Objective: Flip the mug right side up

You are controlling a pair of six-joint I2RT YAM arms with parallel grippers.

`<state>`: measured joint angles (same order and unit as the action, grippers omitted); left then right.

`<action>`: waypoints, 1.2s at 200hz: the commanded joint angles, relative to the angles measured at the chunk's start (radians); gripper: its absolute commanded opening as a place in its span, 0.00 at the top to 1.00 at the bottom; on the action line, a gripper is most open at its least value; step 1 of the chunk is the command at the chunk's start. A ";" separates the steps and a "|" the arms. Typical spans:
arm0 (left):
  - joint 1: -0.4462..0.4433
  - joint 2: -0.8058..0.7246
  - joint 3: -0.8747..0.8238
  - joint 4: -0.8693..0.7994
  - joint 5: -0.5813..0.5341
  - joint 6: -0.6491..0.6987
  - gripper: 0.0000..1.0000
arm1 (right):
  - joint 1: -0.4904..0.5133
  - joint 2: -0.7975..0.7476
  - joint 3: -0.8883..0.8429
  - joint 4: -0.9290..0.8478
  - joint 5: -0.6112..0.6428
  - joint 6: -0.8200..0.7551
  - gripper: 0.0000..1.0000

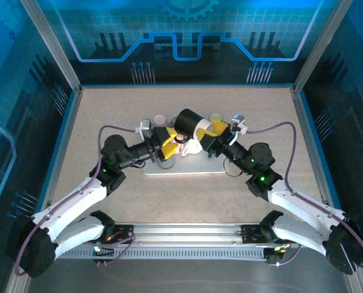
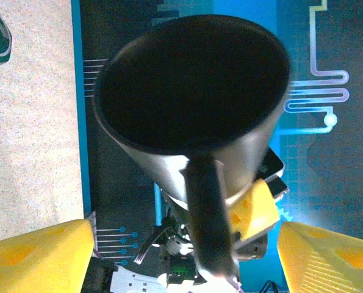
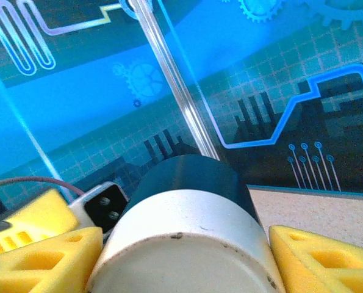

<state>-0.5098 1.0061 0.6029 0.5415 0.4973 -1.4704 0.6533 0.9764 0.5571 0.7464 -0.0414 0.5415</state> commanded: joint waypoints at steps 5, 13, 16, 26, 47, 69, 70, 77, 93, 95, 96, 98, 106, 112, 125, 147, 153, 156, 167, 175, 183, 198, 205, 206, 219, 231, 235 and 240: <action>-0.014 0.036 -0.019 0.174 0.039 -0.065 0.24 | 0.002 -0.002 0.027 0.202 -0.047 -0.010 0.70; -0.018 0.045 -0.014 0.192 0.045 -0.064 0.26 | 0.002 0.003 0.030 0.202 -0.065 -0.008 0.70; -0.018 0.047 -0.012 0.197 0.047 -0.062 0.26 | 0.002 0.005 0.031 0.202 -0.070 -0.007 0.70; -0.018 0.057 -0.003 0.202 0.055 -0.059 0.30 | 0.002 0.012 0.033 0.203 -0.094 -0.003 0.70; -0.019 0.073 0.001 0.224 0.064 -0.054 0.40 | 0.002 0.024 0.033 0.210 -0.132 0.001 0.70; -0.018 0.075 -0.002 0.243 0.067 -0.038 0.50 | 0.002 0.026 0.034 0.202 -0.175 0.000 0.70; -0.018 0.075 -0.003 0.243 0.067 -0.037 0.50 | 0.002 0.026 0.035 0.201 -0.177 0.000 0.70; -0.018 0.071 -0.003 0.241 0.066 -0.030 0.53 | 0.002 0.025 0.033 0.195 -0.188 0.002 0.70; -0.018 0.057 -0.008 0.240 0.057 -0.010 0.63 | 0.002 0.022 0.024 0.190 -0.197 0.010 0.69; -0.018 0.055 -0.008 0.242 0.057 -0.007 0.65 | 0.002 0.022 0.021 0.189 -0.198 0.011 0.69; -0.019 0.055 -0.009 0.242 0.057 -0.005 0.66 | 0.002 0.021 0.021 0.188 -0.198 0.011 0.69; -0.018 0.054 -0.010 0.242 0.057 -0.003 0.68 | 0.001 0.022 0.019 0.189 -0.199 0.011 0.68; -0.019 0.046 -0.012 0.242 0.055 0.009 0.75 | 0.002 0.022 0.015 0.185 -0.202 0.013 0.68; -0.018 0.042 -0.013 0.243 0.054 0.016 0.82 | 0.002 0.021 0.014 0.179 -0.208 0.014 0.67; -0.018 0.029 -0.019 0.250 0.052 0.033 0.95 | 0.002 0.021 0.015 0.159 -0.224 0.010 0.65; -0.018 -0.008 -0.040 0.234 0.028 0.063 1.00 | 0.003 0.015 0.023 0.116 -0.237 0.002 0.57; -0.019 -0.024 -0.049 0.223 0.016 0.075 1.00 | 0.003 0.013 0.026 0.104 -0.243 0.001 0.53; -0.018 -0.034 -0.056 0.220 0.007 0.086 1.00 | 0.003 0.013 0.027 0.098 -0.245 0.000 0.50; -0.018 -0.075 -0.077 0.200 -0.016 0.127 1.00 | 0.003 0.005 0.029 0.080 -0.240 0.009 0.37; -0.018 -0.115 -0.083 0.147 -0.026 0.179 1.00 | 0.003 -0.005 0.022 0.075 -0.224 0.020 0.27; -0.018 -0.163 -0.069 0.037 -0.030 0.258 1.00 | 0.003 -0.019 0.010 0.071 -0.193 0.039 0.17; -0.018 -0.258 -0.022 -0.218 -0.056 0.438 1.00 | 0.001 -0.050 -0.003 0.057 -0.172 0.045 0.10; -0.019 -0.299 0.003 -0.351 -0.073 0.521 1.00 | 0.002 -0.063 0.004 0.027 -0.179 0.029 0.09; -0.019 -0.304 0.006 -0.367 -0.079 0.531 1.00 | 0.002 -0.064 0.005 0.020 -0.181 0.025 0.09; -0.019 -0.374 0.039 -0.539 -0.129 0.670 1.00 | 0.002 -0.091 0.030 -0.084 -0.195 -0.036 0.09; -0.019 -0.419 0.069 -0.700 -0.186 0.775 1.00 | 0.001 -0.104 0.078 -0.246 -0.191 -0.099 0.11; -0.019 -0.430 0.079 -0.748 -0.208 0.805 1.00 | 0.002 -0.104 0.102 -0.313 -0.186 -0.122 0.12; -0.020 -0.438 0.092 -0.807 -0.234 0.839 1.00 | 0.002 -0.100 0.133 -0.401 -0.176 -0.147 0.13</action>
<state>-0.5320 0.6472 0.5888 0.0620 0.4038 -0.9646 0.6533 0.8902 0.5800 0.6548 -0.2375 0.5091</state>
